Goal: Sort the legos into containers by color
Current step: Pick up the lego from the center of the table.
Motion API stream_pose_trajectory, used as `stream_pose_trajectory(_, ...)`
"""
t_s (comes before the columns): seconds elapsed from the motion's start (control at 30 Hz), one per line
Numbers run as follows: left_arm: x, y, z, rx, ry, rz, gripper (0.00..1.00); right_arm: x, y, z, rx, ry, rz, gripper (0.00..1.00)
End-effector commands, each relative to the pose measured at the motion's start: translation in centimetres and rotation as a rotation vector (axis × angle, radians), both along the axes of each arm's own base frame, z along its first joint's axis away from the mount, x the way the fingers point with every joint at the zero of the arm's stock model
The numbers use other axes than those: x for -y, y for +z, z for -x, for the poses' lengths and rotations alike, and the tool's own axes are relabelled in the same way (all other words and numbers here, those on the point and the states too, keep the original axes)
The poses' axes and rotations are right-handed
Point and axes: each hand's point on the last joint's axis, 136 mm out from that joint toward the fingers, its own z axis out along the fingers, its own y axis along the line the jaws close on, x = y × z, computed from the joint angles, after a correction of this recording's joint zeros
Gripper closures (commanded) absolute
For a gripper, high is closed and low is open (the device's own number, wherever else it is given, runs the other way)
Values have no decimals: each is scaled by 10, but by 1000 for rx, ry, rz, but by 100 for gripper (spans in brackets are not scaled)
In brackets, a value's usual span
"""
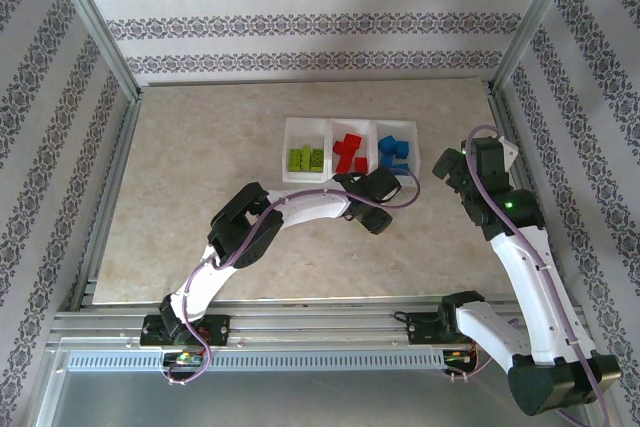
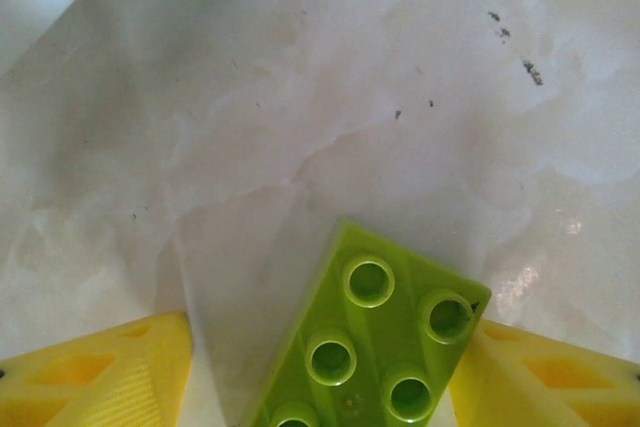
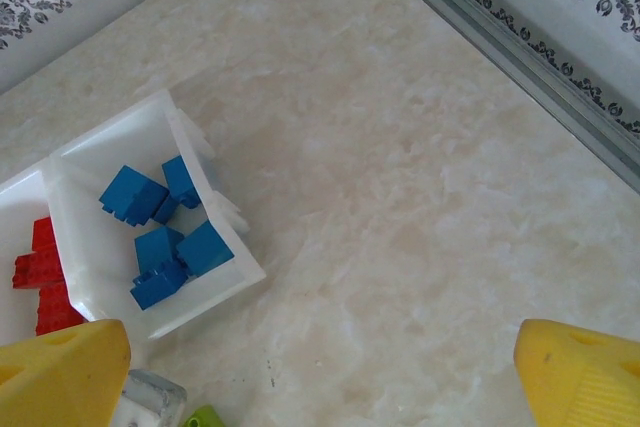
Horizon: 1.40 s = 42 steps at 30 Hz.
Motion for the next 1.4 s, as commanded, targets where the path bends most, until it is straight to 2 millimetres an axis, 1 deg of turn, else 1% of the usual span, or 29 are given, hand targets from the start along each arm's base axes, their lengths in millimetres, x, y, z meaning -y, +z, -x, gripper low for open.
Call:
stream_pose_trajectory(0.0,-6,-7,5,1,-18,-64,35,5,2,0,21,-30,-3,1)
stream_pose_trajectory(0.13,-9,-11,4,1,-13,-81,40,4,1,-1,20,-28,-7,2)
stream_pose_trajectory(0.33,-16,-12,3,11,2,-113,55,4,2,-1,23,-28,-12,2)
stream_pose_trajectory(0.53,-24,-9,1,29,15,-143,62,4,2,-1,26,-30,-17,2)
stream_pose_trajectory(0.73,-30,2,1,50,28,-145,64,2,1,-3,26,-26,-27,2)
stream_pose_trajectory(0.9,-35,21,-3,92,61,-124,67,0,1,-7,27,-21,-34,2)
stream_pose_trajectory(1.07,-48,52,-11,153,109,-98,68,-2,2,-10,28,-15,-38,2)
stream_pose_trajectory(1.23,-74,89,-23,219,183,-60,70,-2,1,-11,28,-12,-41,2)
stream_pose_trajectory(1.37,-106,119,-39,254,277,-3,70,-3,0,-12,24,-10,-45,2)
